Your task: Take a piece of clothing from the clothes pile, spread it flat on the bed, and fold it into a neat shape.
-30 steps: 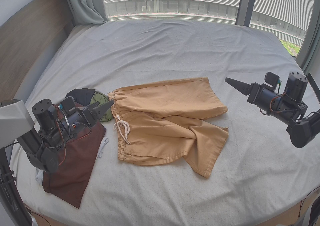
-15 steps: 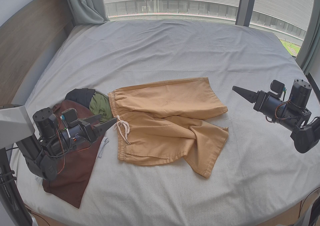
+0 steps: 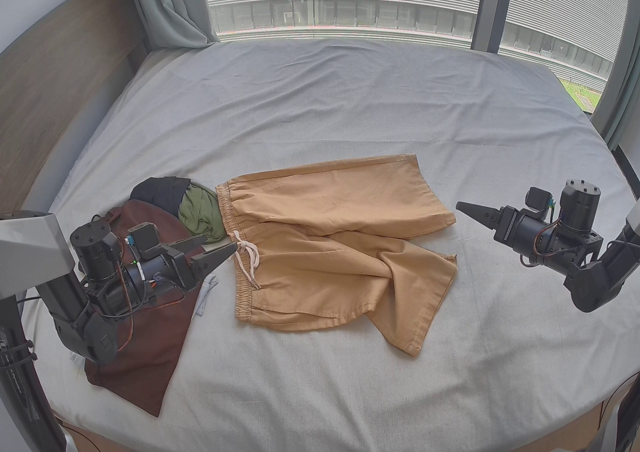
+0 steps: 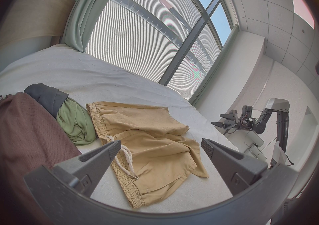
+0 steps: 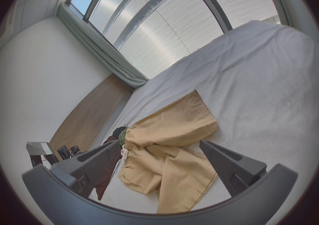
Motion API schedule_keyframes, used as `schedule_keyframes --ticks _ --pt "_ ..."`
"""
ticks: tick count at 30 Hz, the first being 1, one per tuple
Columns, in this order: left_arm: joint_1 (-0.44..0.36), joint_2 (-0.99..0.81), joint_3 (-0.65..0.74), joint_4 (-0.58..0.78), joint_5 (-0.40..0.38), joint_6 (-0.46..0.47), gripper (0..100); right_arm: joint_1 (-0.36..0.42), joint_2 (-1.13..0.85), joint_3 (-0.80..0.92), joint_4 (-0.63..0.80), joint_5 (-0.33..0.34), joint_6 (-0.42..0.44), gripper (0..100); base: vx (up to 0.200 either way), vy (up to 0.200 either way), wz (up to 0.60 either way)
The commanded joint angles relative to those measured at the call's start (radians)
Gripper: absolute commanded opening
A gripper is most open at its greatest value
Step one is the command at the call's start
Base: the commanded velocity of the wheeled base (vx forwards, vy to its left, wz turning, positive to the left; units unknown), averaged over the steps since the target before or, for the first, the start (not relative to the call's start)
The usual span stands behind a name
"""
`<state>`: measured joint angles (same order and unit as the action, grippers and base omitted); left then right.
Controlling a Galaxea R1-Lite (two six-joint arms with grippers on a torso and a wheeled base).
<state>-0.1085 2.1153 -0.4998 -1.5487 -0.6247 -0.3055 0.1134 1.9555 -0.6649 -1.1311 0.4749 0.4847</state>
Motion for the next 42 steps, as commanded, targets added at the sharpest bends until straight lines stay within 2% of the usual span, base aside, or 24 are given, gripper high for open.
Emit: schedule_keyframes --ticks 1,26,36,42 --pt "0.001 0.008 -0.003 0.001 0.0 -0.003 100 -0.015 0.079 -0.002 -0.004 0.013 0.035 100 0.0 0.0 0.0" --pt "0.0 0.034 -0.008 -0.001 0.002 0.002 100 -0.052 0.309 -0.039 -0.01 0.022 0.043 100 0.0 0.0 0.0" --pt "0.0 0.034 -0.008 0.001 0.002 0.002 100 -0.047 0.395 -0.084 -0.082 0.019 0.146 100 0.0 0.0 0.0" --pt "0.0 0.034 -0.008 -0.001 0.002 0.002 100 -0.044 0.456 -0.121 -0.105 0.008 0.153 100 0.0 0.0 0.0"
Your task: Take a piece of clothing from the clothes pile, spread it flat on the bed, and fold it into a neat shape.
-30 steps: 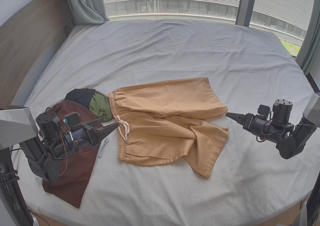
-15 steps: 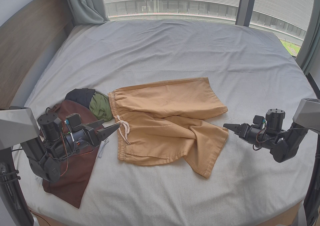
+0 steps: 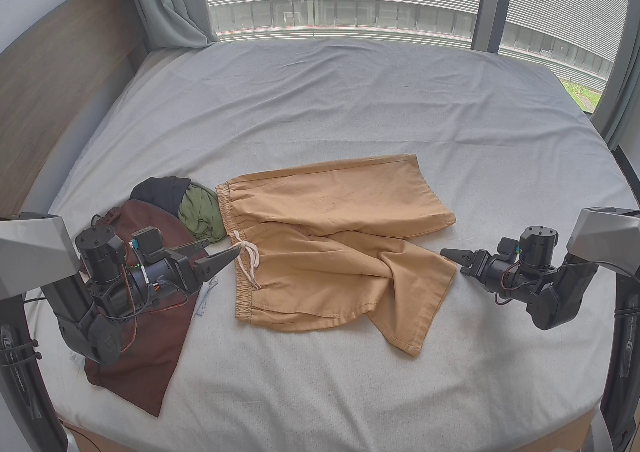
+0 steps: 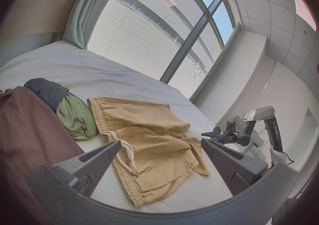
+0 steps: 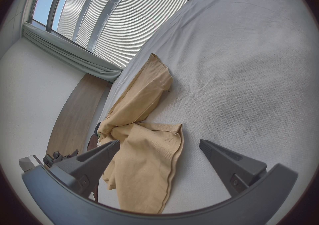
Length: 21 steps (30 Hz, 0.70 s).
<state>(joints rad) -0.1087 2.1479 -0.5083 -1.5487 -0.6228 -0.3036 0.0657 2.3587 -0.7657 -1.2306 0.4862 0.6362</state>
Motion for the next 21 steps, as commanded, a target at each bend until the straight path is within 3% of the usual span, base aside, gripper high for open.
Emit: schedule_keyframes --ticks 1,10,11,21 --pt "0.0 0.001 0.001 -0.001 0.0 0.0 100 0.003 0.057 -0.023 -0.007 -0.003 0.003 100 0.0 0.0 0.0" --pt "0.0 0.001 0.001 -0.001 0.0 0.0 100 0.011 0.057 -0.035 -0.082 -0.005 0.091 100 0.0 0.0 0.0" --pt "0.0 0.001 0.001 -0.001 0.0 0.001 100 0.011 0.059 -0.038 -0.089 -0.005 0.091 0 0.0 0.0 0.0" --pt "0.0 0.001 0.001 -0.001 0.0 0.001 100 0.009 0.076 -0.041 -0.09 -0.003 0.092 0 0.0 0.0 0.0"
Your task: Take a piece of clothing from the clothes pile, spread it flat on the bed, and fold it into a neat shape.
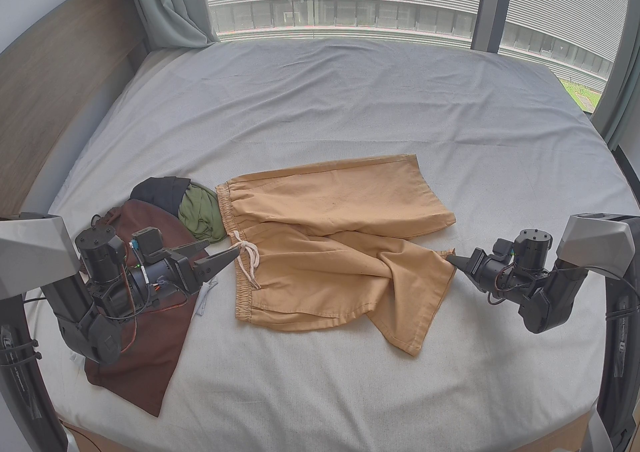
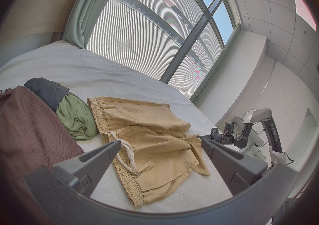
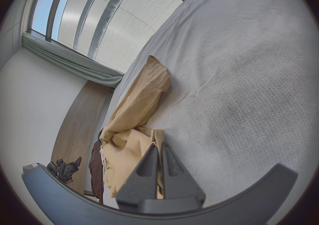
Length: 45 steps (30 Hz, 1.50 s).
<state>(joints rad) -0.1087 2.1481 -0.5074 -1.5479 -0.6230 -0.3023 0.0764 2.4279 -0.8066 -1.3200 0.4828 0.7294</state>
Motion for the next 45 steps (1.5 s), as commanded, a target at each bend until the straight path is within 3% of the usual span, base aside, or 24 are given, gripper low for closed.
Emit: schedule_keyframes --ticks 1,14,31,32,45 --pt "0.0 0.001 0.001 -0.001 0.0 0.0 100 -0.001 0.007 -0.002 -0.001 0.0 -0.001 0 0.0 0.0 0.0" --pt "-0.002 0.004 0.003 -0.001 0.0 -0.003 100 -0.02 0.023 -0.115 -0.016 -0.043 0.001 0 0.0 0.0 0.0" --pt "-0.002 0.015 0.003 -0.001 0.0 -0.004 100 -0.01 0.05 -0.126 -0.104 -0.043 0.002 0 0.0 0.0 0.0" --pt "-0.002 0.015 0.003 -0.001 0.0 -0.004 100 -0.01 0.05 -0.126 -0.104 -0.043 0.002 100 0.0 0.0 0.0" --pt "0.003 0.016 0.009 -0.001 -0.003 -0.003 100 -0.007 -0.03 -0.034 -0.13 -0.041 -0.008 100 0.0 0.0 0.0"
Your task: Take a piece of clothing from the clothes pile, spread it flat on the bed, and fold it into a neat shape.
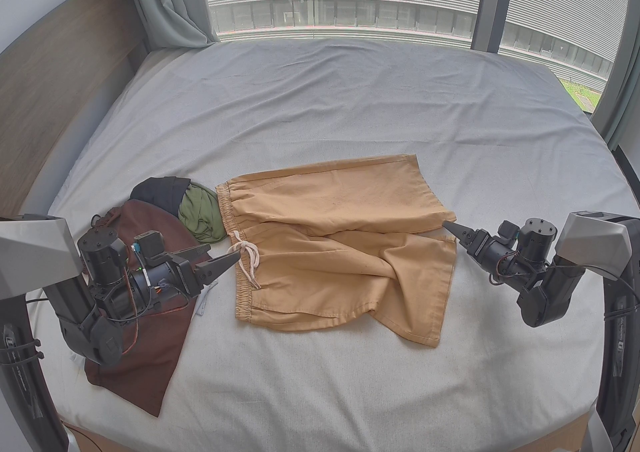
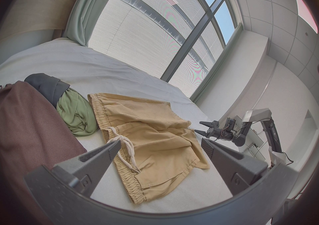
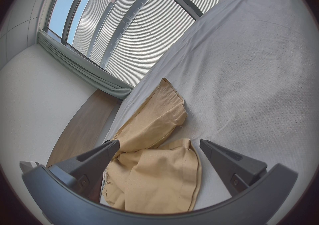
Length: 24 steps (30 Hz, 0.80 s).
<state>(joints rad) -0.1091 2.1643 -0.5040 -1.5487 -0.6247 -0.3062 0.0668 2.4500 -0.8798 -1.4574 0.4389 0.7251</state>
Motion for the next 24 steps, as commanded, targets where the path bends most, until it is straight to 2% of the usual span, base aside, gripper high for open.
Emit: schedule_keyframes --ticks 1,4,7,9,16,20,24 --pt "0.003 0.0 0.005 -0.001 -0.001 0.001 100 0.002 -0.057 0.044 0.009 0.003 -0.004 100 0.0 0.0 0.0" --pt "0.0 0.002 0.007 -0.001 -0.001 0.002 100 0.004 -0.068 0.074 0.014 0.003 -0.016 100 0.0 0.0 0.0" --pt "0.0 0.003 0.01 -0.001 -0.001 0.002 100 0.004 -0.065 0.147 0.012 0.027 -0.11 100 0.0 0.0 0.0" --pt "0.0 0.003 0.009 -0.001 -0.001 0.002 100 0.004 -0.068 0.186 0.014 0.064 -0.139 100 0.0 0.0 0.0" --pt "0.0 0.009 0.009 -0.001 -0.001 0.002 100 0.044 -0.089 0.275 0.037 0.076 -0.153 100 0.0 0.0 0.0" --pt "0.0 0.011 0.009 -0.001 -0.001 0.002 100 0.054 -0.088 0.328 0.039 0.078 -0.222 100 0.0 0.0 0.0" --pt "0.0 0.014 0.007 -0.001 -0.001 0.002 100 0.08 -0.089 0.375 0.042 0.078 -0.233 100 0.0 0.0 0.0"
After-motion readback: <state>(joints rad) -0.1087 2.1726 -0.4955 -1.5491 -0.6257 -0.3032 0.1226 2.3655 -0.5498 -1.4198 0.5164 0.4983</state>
